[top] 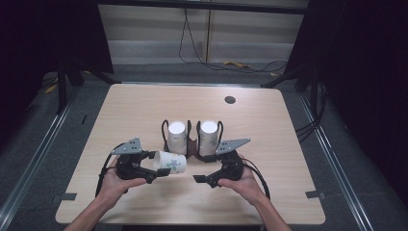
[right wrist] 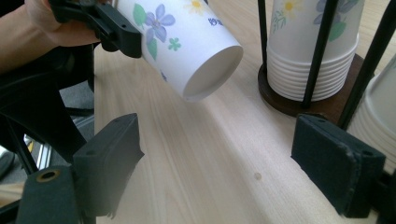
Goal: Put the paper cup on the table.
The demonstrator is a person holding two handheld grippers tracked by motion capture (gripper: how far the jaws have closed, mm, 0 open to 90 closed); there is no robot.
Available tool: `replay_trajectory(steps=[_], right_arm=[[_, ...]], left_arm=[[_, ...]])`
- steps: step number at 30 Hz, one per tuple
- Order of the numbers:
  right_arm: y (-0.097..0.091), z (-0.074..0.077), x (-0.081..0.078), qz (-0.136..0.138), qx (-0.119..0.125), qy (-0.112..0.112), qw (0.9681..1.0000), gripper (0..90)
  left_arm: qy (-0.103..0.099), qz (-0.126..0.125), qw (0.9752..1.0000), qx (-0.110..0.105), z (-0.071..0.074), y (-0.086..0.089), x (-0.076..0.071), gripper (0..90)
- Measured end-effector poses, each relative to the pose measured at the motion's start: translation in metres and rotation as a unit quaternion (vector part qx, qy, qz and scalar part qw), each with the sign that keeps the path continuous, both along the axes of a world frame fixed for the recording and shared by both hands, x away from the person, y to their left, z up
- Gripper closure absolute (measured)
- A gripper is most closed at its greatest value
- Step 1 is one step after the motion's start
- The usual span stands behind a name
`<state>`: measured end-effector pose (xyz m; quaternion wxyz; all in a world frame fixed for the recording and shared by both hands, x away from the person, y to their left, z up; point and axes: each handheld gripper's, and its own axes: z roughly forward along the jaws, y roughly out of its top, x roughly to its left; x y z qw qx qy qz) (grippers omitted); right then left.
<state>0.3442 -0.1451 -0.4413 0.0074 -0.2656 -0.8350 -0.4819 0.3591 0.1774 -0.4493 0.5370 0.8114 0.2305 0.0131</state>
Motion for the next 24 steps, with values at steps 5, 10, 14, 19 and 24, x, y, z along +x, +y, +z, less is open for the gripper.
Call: replay_trajectory(steps=[5,10,14,19,24], right_arm=[[0.001,-0.002,0.001,-0.001,0.0,0.003,1.0,15.6],[-0.001,-0.001,0.001,-0.002,0.0,0.003,1.0,15.3],[-0.003,-0.002,0.002,-0.007,0.003,0.002,1.0,14.4],[-0.003,-0.001,0.002,-0.006,0.002,0.001,1.0,14.5],[-0.006,-0.001,0.003,-0.009,0.002,0.001,1.0,14.5]], left_arm=[[0.007,0.007,0.9999,0.007,0.001,0.006,0.003,24.6],[0.021,0.027,0.9992,0.022,0.006,0.017,0.008,24.8],[0.017,0.037,0.9988,0.026,0.01,0.028,0.008,24.7],[0.018,0.049,0.998,0.036,0.015,0.038,0.01,24.9],[0.027,0.068,0.9965,0.039,0.018,0.046,0.013,24.8]])
